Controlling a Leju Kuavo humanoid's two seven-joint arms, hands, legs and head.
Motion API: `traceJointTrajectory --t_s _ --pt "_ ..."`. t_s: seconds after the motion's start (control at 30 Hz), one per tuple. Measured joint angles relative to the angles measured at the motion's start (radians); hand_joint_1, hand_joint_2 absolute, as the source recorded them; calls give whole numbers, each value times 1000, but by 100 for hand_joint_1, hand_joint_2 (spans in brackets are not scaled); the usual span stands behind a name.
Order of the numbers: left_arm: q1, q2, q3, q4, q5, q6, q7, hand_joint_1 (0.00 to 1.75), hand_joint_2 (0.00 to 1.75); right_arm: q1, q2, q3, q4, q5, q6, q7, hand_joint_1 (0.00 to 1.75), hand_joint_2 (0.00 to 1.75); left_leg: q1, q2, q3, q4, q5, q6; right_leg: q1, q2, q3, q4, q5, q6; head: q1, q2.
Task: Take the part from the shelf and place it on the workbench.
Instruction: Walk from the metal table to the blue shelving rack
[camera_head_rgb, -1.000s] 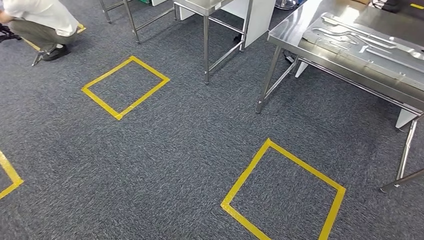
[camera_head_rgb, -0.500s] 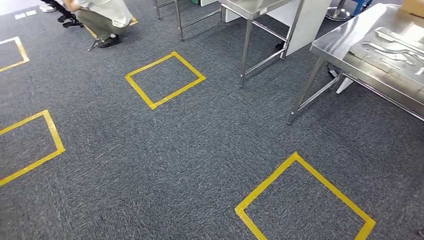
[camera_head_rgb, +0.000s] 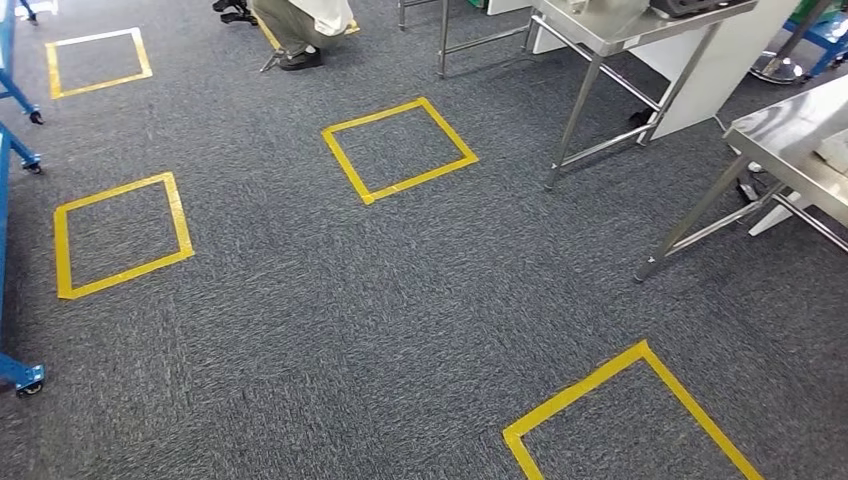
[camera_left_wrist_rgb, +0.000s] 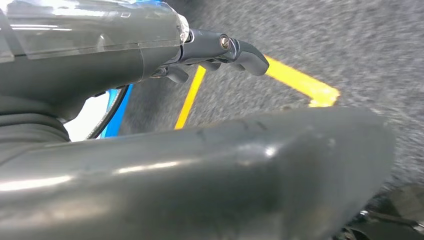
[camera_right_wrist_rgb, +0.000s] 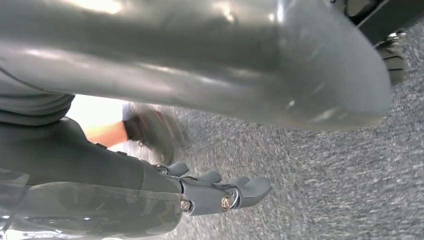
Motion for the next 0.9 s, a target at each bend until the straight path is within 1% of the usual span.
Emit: traceJointTrajectory --t_s 0.03,0.07,0.1,0.13,0.17,0.2,0.23,0.27,0.3,0.33,0.37,0.4,0.43,0.47,0.5,0.53,0.57,0.6,0.63,0.67,0.7,0.73,0.77,0.8,0.83,0.87,0.9 --pt "2 0 0 0 1 1 0 0 0 0 0 3 0 5 -3 2 0 0 -2 -14 1 0 0 0 5 14 25 -64 43 -11 0 0" --pt "2 -2 0 0 1 2 0 0 0 0 0 5 0 11 -7 5 0 0 -4 -27 2 1 0 -1 10 39 53 -134 78 -23 0 0" --pt "2 -4 0 1 1 2 0 0 0 0 1 8 0 15 -11 9 0 0 -4 -39 1 1 1 -3 15 59 74 -191 104 -33 0 0" --pt "1 -6 0 1 -1 2 0 0 0 -1 1 10 0 19 -17 12 0 0 -3 -50 -1 1 3 -6 19 73 86 -225 117 -40 0 0" --pt "0 -8 0 1 -3 1 1 0 0 -3 1 12 0 22 -22 13 0 0 -2 -60 -4 0 5 -11 22 76 89 -236 118 -43 0 0" --pt "1 -8 0 1 -5 0 2 0 0 -5 2 14 0 22 -27 12 0 0 -1 -70 -8 -2 7 -17 23 65 90 -240 121 -45 0 0" --pt "3 -8 0 1 -7 -2 4 0 0 -7 2 16 -1 23 -31 11 0 0 0 -68 -10 0 7 -21 21 53 94 -248 126 -47 0 0" --pt "5 -8 0 1 -6 -3 6 0 0 -8 2 18 -1 23 -34 9 0 0 -2 -52 -15 9 0 -24 19 42 99 -258 131 -50 0 0" --pt "5 -7 0 1 -4 -3 8 0 0 -6 2 20 0 23 -37 10 0 0 -3 -27 -28 36 -18 -28 16 27 104 -268 135 -53 0 0" --pt "2 -7 0 1 0 -3 7 0 0 -4 2 21 0 24 -39 13 0 0 -3 3 -50 83 -47 -31 14 11 107 -275 138 -55 -1 0" --pt "-2 -7 1 1 5 -2 3 0 0 -2 0 22 0 25 -41 17 0 0 -2 26 -80 144 -81 -36 15 -5 108 -277 137 -57 -1 0" --pt "-6 -7 1 1 11 -1 -3 0 0 0 -2 22 0 27 -43 21 0 0 1 37 -112 208 -110 -42 15 -22 108 -277 136 -58 -1 0" --pt "-9 -7 2 1 17 1 -11 0 0 0 -5 23 0 31 -43 24 0 0 5 42 -135 254 -124 -49 15 -39 108 -276 135 -57 -1 0" --pt "-11 -7 3 1 23 4 -19 0 0 0 -8 24 0 36 -43 26 0 0 10 46 -140 268 -120 -54 14 -54 108 -275 133 -55 -1 0" --pt "-12 -7 3 1 27 6 -27 0 0 -1 -11 26 0 40 -42 27 0 0 14 52 -125 242 -98 -60 13 -68 109 -273 130 -52 -1 0" --pt "-13 -7 4 1 30 9 -33 0 0 -2 -13 28 0 44 -42 28 0 0 18 64 -92 182 -65 -64 10 -81 110 -270 126 -47 -1 0" --pt "-15 -8 4 1 32 10 -38 0 0 -3 -14 30 -1 48 -41 27 0 0 21 88 -54 111 -38 -67 10 -92 111 -264 121 -41 -1 0" --pt "-19 -8 4 1 33 12 -42 0 0 -3 -14 32 -1 52 -41 25 0 0 21 105 -24 54 -17 -64 10 -102 112 -258 115 -34 -1 0" --pt "-22 -9 5 1 34 14 -46 0 0 -3 -15 34 -1 59 -41 23 0 0 20 117 -7 20 -8 -58 12 -111 113 -252 110 -27 0 0" --pt "-24 -10 5 1 36 15 -49 0 0 -5 -15 38 -2 68 -41 18 0 0 17 119 -3 9 -7 -49 14 -118 113 -249 107 -20 0 0" --pt "-25 -11 6 1 38 17 -51 0 0 -7 -15 44 -2 81 -43 14 0 0 14 106 -7 10 -5 -40 13 -126 114 -248 106 -14 0 0" --pt "-23 -11 8 1 40 18 -50 0 0 -9 -14 52 -2 94 -45 10 0 0 13 96 -8 9 -3 -32 10 -128 116 -248 105 -7 -1 0" --pt "-20 -11 10 1 42 18 -46 0 0 -10 -13 62 -2 107 -48 6 0 0 13 87 -9 6 0 -25 6 -112 115 -242 97 -1 -1 0" --pt "-17 -12 11 1 42 19 -39 0 0 -10 -10 71 -2 119 -51 3 0 0 13 77 -9 3 3 -19 2 -86 107 -221 78 3 -1 0" --pt "-14 -12 12 1 42 18 -29 0 0 -8 -6 77 -3 127 -54 0 0 0 13 67 -8 0 6 -14 0 -53 89 -179 49 6 0 0" --pt "-11 -13 12 1 42 16 -13 0 0 -5 -2 82 -3 133 -58 -4 0 0 12 56 -11 0 8 -10 -1 -23 59 -116 14 6 0 0" --pt "-8 -13 14 1 42 12 5 0 0 -2 0 87 -4 138 -63 -6 0 0 10 44 -14 0 10 -7 -2 -10 23 -43 -19 5 0 0"
